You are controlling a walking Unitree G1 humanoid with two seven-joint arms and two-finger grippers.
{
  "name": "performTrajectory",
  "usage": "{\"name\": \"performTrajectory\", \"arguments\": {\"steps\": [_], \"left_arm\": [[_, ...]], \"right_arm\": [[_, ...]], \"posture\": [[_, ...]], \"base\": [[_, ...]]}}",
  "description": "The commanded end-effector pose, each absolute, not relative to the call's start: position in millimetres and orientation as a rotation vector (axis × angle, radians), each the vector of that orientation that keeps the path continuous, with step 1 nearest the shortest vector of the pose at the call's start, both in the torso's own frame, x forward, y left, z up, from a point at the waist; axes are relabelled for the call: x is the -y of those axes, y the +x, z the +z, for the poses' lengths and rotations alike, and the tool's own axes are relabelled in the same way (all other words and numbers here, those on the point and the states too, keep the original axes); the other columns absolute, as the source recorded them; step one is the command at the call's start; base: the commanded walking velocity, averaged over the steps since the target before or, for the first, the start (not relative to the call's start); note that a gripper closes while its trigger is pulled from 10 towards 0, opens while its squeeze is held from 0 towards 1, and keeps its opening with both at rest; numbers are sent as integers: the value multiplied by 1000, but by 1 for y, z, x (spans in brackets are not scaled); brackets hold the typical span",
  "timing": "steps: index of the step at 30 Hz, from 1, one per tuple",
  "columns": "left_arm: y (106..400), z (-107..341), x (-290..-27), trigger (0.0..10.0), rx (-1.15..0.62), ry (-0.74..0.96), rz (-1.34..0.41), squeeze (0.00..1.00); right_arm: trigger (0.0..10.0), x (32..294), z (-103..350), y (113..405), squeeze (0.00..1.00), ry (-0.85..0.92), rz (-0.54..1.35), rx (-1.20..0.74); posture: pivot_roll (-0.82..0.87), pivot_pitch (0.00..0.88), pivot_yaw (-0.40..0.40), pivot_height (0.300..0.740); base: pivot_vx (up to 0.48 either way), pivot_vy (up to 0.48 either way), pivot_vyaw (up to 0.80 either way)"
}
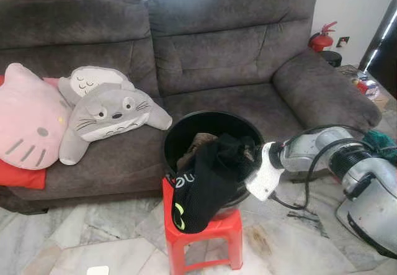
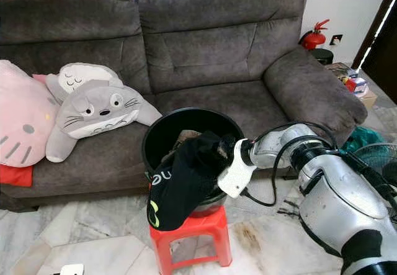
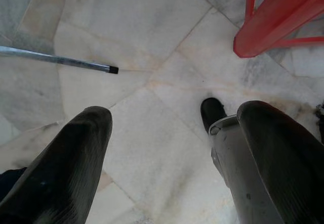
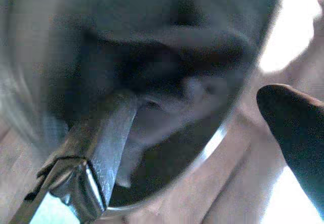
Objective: Hang hanger
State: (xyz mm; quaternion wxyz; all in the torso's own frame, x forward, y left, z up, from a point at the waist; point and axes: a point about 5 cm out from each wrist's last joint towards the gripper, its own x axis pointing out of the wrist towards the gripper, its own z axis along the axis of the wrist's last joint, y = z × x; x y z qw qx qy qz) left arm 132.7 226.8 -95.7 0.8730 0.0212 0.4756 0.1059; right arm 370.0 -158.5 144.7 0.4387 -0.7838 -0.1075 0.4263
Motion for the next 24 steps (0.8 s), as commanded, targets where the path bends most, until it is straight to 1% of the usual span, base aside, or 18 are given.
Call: {"name": "performTrajectory", "arguments": {"steps": [1, 2, 9, 11, 12, 13, 15, 16, 17, 18, 19, 20, 21, 22, 23, 24], "left_arm": [[126, -97, -232, 10000, -1005, 42, 243, 0], [125, -97, -231, 10000, -1010, 38, 238, 0], [125, -98, -228, 10000, -1016, 40, 228, 0], [126, -98, -227, 10000, -1016, 41, 224, 0], [126, -98, -227, 10000, -1016, 41, 224, 0], [126, -98, -226, 10000, -1017, 41, 221, 0], [126, -98, -225, 10000, -1018, 40, 219, 0], [127, -98, -224, 10000, -1018, 40, 216, 0], [127, -98, -224, 10000, -1018, 40, 216, 0], [127, -99, -224, 10000, -1019, 41, 214, 0], [127, -99, -224, 10000, -1019, 42, 213, 0], [128, -98, -223, 10000, -1019, 43, 210, 0], [128, -98, -223, 10000, -1019, 43, 210, 0], [129, -98, -222, 10000, -1019, 44, 208, 0], [130, -98, -222, 10000, -1017, 44, 208, 0], [129, -98, -221, 10000, -1017, 44, 208, 0]], "right_arm": [[10000, 154, 159, 377, 0, -1834, 945, 262], [10000, 155, 169, 382, 0, -1731, 868, 254], [10000, 163, 178, 384, 0, -1713, 830, 243], [10000, 167, 188, 388, 0, -1592, 742, 223], [10000, 167, 188, 388, 0, -1592, 742, 223], [10000, 169, 197, 393, 0, -1421, 624, 211], [10000, 171, 200, 395, 0, -1308, 564, 197], [10000, 174, 200, 396, 0, -1196, 488, 188], [10000, 174, 200, 396, 0, -1196, 488, 188], [10000, 177, 198, 397, 0, -1092, 427, 170], [10000, 179, 195, 397, 0, -1030, 397, 156], [10000, 181, 185, 396, 0, -848, 324, 114], [10000, 181, 185, 396, 0, -848, 324, 114], [10000, 182, 182, 396, 0, -788, 304, 99], [10000, 181, 170, 393, 0, -610, 254, 57], [10000, 180, 166, 392, 0, -549, 235, 43]], "posture": [[-214, 0, 79, 740], [-217, 0, 82, 740], [-222, 0, 85, 740], [-222, 0, 82, 740], [-222, 0, 82, 740], [-226, 0, 83, 740], [-226, 0, 83, 740], [-226, 0, 84, 740], [-226, 0, 84, 740], [-228, 0, 85, 740], [-229, 0, 87, 740], [-229, 0, 87, 740], [-229, 0, 87, 740], [-229, 0, 87, 740], [-229, 0, 82, 740], [-225, 0, 81, 740]], "base": [[0, 0, 0], [0, 0, 0], [0, 0, 0], [0, 0, 0], [0, 0, 0], [0, 0, 0], [0, 0, 0], [0, 0, 0], [0, 0, 0], [0, 0, 0], [0, 0, 0], [0, 0, 0], [0, 0, 0], [0, 0, 0], [0, 0, 0], [0, 0, 0]]}}
